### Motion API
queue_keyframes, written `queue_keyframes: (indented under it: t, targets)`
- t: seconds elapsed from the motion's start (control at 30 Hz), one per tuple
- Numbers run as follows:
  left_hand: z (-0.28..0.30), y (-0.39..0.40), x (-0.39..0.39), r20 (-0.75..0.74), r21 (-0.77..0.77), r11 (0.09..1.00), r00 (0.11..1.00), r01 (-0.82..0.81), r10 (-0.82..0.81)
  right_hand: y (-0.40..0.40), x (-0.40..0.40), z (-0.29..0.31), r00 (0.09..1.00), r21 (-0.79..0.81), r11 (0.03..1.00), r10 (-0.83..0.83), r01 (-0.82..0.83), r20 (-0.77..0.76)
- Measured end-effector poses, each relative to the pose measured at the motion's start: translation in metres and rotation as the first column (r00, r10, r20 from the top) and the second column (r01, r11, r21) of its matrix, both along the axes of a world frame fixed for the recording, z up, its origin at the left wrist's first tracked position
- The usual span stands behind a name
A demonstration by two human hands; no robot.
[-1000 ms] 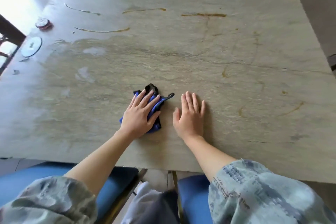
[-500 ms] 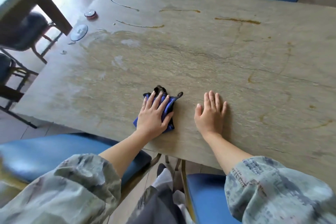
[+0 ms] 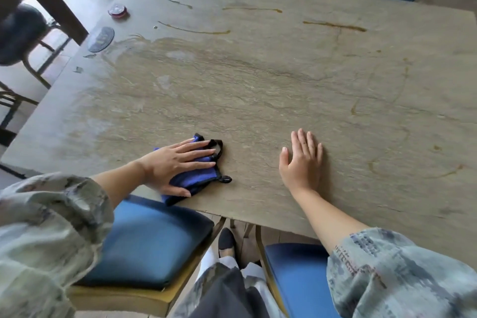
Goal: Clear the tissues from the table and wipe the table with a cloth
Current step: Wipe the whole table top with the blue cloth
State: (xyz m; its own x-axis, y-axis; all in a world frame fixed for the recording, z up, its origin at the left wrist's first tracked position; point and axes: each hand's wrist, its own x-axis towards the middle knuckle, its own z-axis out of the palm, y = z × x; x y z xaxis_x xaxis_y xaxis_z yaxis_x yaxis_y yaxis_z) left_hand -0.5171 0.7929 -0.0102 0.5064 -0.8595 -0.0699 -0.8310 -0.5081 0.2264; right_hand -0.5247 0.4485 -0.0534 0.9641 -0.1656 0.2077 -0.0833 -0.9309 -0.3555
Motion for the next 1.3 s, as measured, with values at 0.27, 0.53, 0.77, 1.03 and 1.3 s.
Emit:
queue_keyframes:
  t: [0.27,0.53,0.77,1.03,1.3]
  targets:
    - [0.000,-0.017,-0.007,0.050,0.079,0.996,0.998,0.038,-0.042,0.001,0.000,0.001,1.000,-0.006,1.000,-0.005,0.005,-0.027]
    - [-0.015,-0.140,-0.041,0.100,0.027,0.922,0.919,-0.385,0.381,-0.009,0.002,0.005,0.989,0.096,0.990,0.112,-0.103,-0.098]
    - [-0.016,-0.181,-0.040,0.048,0.000,0.733,0.732,-0.680,0.679,-0.050,-0.001,0.015,0.940,0.314,0.914,0.313,-0.259,-0.138]
    - [-0.020,-0.235,-0.084,0.092,-0.008,0.906,0.902,-0.423,0.422,-0.131,-0.058,0.010,0.797,0.099,0.808,0.589,-0.581,-0.133]
    - [-0.019,-0.274,-0.096,0.083,-0.029,0.683,0.679,-0.730,0.729,-0.192,-0.077,0.015,0.734,0.007,0.741,0.667,-0.672,-0.129]
